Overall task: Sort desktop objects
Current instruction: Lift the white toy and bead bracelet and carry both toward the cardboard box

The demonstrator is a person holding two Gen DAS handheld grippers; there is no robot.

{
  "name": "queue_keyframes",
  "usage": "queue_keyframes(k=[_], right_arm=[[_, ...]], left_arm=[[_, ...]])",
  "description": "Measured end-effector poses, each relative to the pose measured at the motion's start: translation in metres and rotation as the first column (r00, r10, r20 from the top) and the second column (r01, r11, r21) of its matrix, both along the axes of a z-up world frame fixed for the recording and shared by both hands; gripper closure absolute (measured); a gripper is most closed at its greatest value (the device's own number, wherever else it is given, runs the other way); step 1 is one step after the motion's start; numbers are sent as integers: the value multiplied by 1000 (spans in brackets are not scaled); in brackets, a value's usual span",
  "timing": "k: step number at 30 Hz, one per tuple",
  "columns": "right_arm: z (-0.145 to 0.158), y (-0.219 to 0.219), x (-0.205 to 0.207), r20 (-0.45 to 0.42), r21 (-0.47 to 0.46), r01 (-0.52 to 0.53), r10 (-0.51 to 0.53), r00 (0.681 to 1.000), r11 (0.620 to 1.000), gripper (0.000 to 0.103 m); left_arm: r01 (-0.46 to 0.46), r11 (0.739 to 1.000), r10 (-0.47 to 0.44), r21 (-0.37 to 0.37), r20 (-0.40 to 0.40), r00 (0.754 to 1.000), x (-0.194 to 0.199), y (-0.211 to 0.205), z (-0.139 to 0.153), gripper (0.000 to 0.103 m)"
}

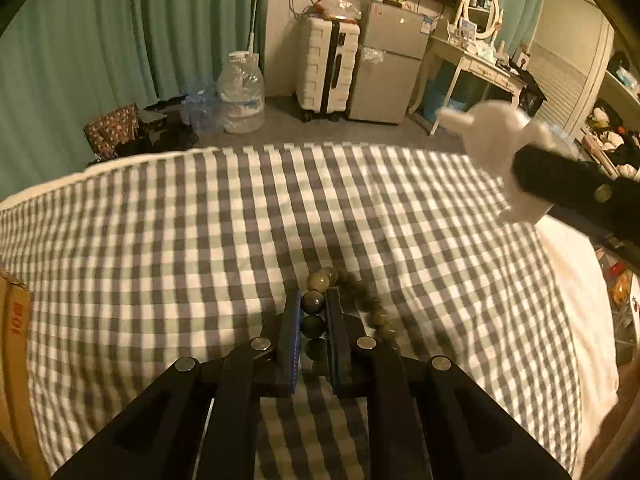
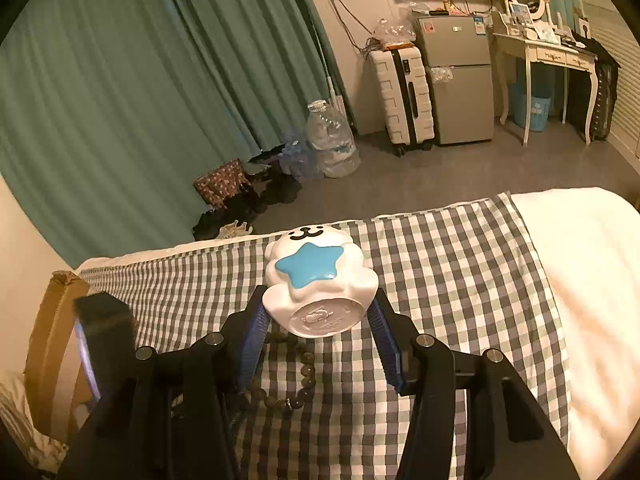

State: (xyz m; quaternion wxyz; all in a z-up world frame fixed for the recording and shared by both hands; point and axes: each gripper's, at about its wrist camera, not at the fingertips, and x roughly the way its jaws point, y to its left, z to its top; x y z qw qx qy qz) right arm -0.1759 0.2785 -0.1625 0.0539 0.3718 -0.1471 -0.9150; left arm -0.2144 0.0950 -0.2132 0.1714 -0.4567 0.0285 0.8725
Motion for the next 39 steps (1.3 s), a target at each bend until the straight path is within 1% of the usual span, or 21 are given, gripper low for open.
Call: queue_keyframes(k=[4,8,11,13,16,18,20,23,27,31,36,39], right_arm=[[7,1,11,-6,-1,-10,10,1000,1000,54],[27,2,24,-35,5,6,-6,999,1000,54],[40,8,48,-56,-23,36,-37,998,999,54],[42,12,68,-46,-54,48,-50,998,997,54],[41,15,91,-17,-39,80,-81,997,996,54],[47,16,105,-16,-31,93,-93,996,995,53],[58,15,118,-25,-15,100,-100,995,995,53],[83,8,136,-58,24,107,-105,993,994,54],[120,-11,158,-123,68,93,-85,989,993,54],[154,-31,178,-185,112,79,-57,981,991,54],[184,-54,202,-240,141,57,-22,971,988,54],[196,-65,211,-265,145,46,-5,964,988,54]], left_arm=[[0,1000,0,-4,-30,1000,10,-6,22,93],[-10,1000,10,3,-59,998,27,-13,44,93],[-26,1000,26,9,-79,997,40,-22,60,93],[-30,999,31,17,-90,995,48,-29,71,93],[-27,999,29,21,-123,992,64,-38,93,93],[-27,999,30,29,-144,989,75,-45,106,93],[-31,999,37,35,-164,986,88,-49,121,93],[-45,998,51,35,-192,980,105,-56,142,93],[-73,997,79,33,-233,969,126,-65,168,93],[-88,995,98,50,-268,958,146,-81,192,93],[-103,993,117,58,-321,940,172,-98,216,93],[-109,992,125,66,-348,929,188,-110,229,93]])
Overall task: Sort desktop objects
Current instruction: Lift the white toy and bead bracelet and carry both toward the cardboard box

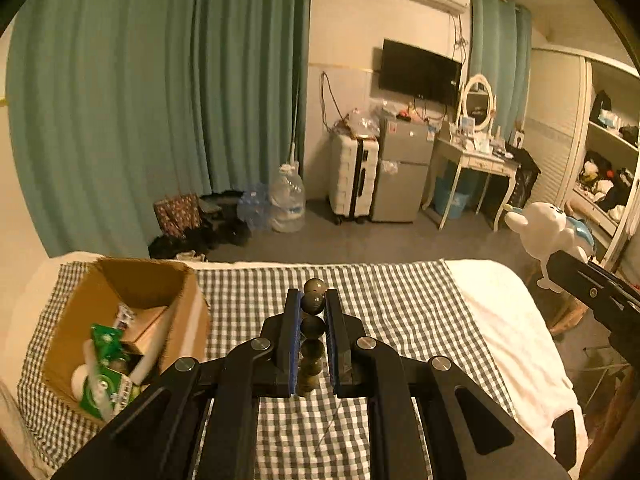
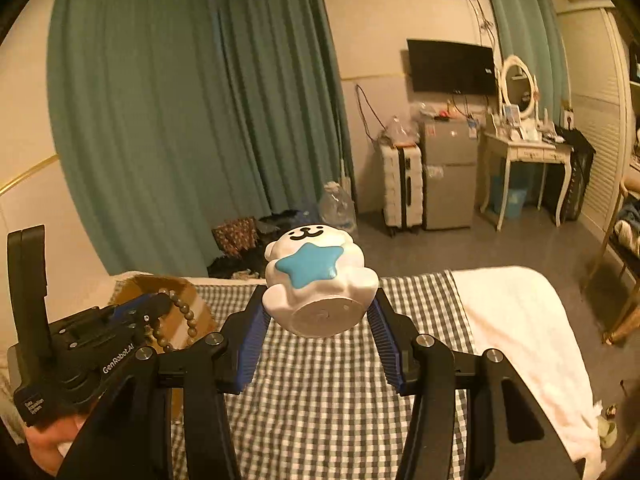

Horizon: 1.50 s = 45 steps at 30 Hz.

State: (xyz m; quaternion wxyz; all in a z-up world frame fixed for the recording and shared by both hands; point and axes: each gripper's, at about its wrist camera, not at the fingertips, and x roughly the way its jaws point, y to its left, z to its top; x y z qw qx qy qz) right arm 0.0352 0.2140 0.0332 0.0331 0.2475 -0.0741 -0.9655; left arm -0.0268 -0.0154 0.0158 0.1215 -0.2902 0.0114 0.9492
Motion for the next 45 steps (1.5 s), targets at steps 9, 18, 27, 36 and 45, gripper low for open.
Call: queue_keyframes(k=[9,18,27,36,45], right_arm=[[18,-34,8,-31,20,-28,29,999,999,54],[22,-66,-1,-28,42,-64,65,997,997,54],[21,-112,-17,-33,33,-124,125,992,992,54],[13,-165,-38,-25,49,-193,195,980,980,54],[-11,-216,-67,16,37,-266,266,964,963,54]], left_arm=[[-8,1000,8,-2,-35,999,16,-28,17,93],[-38,999,38,-8,-45,998,9,-61,22,93],[-109,994,108,-5,-53,993,-2,-109,22,93],[-204,979,203,-9,-44,978,-21,-167,13,92],[-275,961,275,-9,9,961,-38,-214,-9,92]])
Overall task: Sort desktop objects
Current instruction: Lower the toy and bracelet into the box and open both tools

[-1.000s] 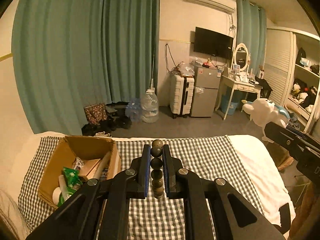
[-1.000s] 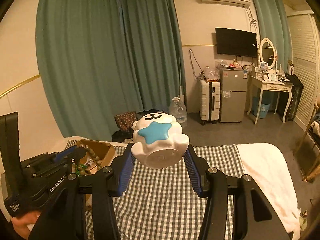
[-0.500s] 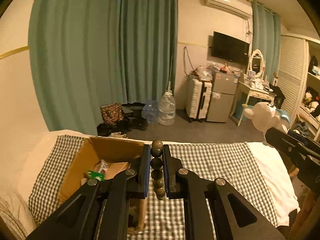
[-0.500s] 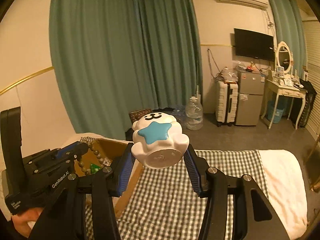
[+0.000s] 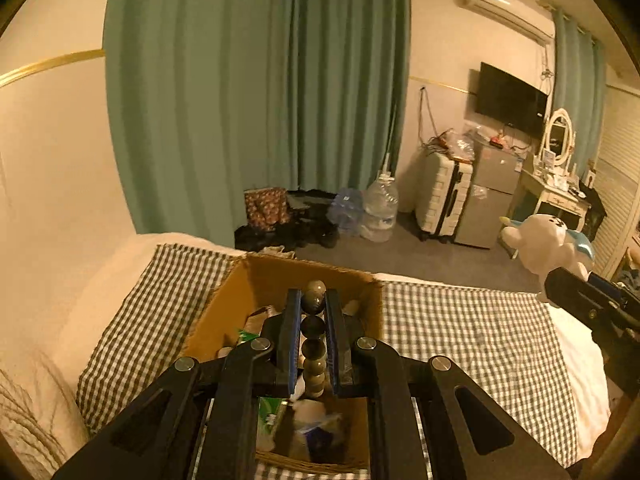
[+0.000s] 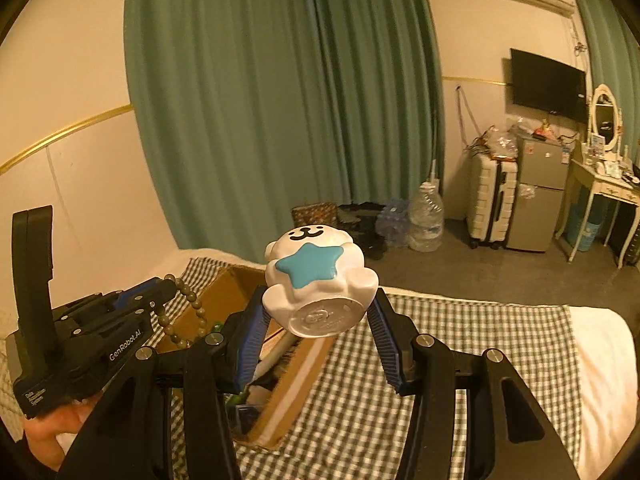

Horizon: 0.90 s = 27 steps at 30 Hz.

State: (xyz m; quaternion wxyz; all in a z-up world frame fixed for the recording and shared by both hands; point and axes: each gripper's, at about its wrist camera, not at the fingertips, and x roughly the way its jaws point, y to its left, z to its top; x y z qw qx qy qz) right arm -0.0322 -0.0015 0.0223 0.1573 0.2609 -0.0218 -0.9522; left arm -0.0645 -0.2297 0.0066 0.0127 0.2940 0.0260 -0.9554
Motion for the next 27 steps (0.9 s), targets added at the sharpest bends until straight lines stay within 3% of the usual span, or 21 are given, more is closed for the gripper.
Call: queue_keyframes(k=[11,27], right_arm=[[-26,-47,-37,44,30,-75,74,996,997,54],[-114,-101,-103,199,98,-188,166,966,977,54]], left_arm=[[-28,999,25,31,82,996,-30,-29,-39,92],[-52,997,34,59,274,961,-77,-46,-123,92]])
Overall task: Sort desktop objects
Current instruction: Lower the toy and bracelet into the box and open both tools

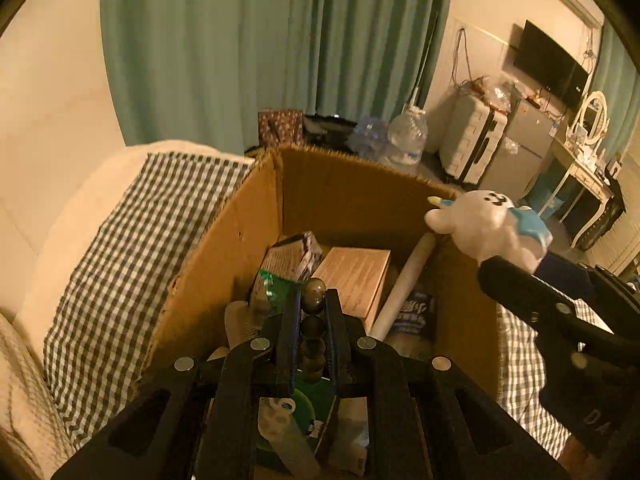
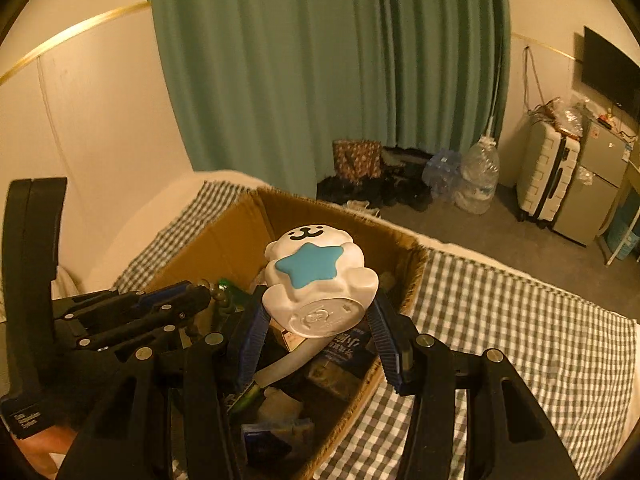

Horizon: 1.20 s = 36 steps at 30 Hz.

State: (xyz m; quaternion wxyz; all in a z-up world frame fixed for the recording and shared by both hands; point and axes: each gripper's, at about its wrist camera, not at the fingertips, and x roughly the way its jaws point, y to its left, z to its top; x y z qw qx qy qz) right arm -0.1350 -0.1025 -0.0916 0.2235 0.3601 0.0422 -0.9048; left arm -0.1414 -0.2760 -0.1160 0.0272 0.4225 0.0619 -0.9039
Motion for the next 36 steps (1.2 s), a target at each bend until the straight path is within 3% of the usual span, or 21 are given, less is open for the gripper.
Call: queue_keyframes(k=[10,16,22,31,33,36], right_arm=[[-44,-14,-29,86,46,-25,21,996,999,54],[-61,-22,-34,109,76,-34,26,994,997,53],[-58,-29,-30,99,86,-51,42,994,995,52],[-29,-19,-20,46,66,-11,8,999,998,51],[-20,-14,-16,34,63,-3,1,999,998,51],[-6,-7,-8,12,56,13,-14,1000,998,48]], left_arm=[[-13,1000,12,7,86,996,-17,-10,-35,92],[-9,1000,8,11,81,997,-19,-9,-33,92],[-15,1000,14,9,72,997,-18,-9,-30,90],[-27,1000,28,-14,36,999,-5,-3,-7,68],[-22,1000,23,-15,19,1000,-1,0,1,51],[-23,999,22,-25,-15,1000,7,4,18,33]])
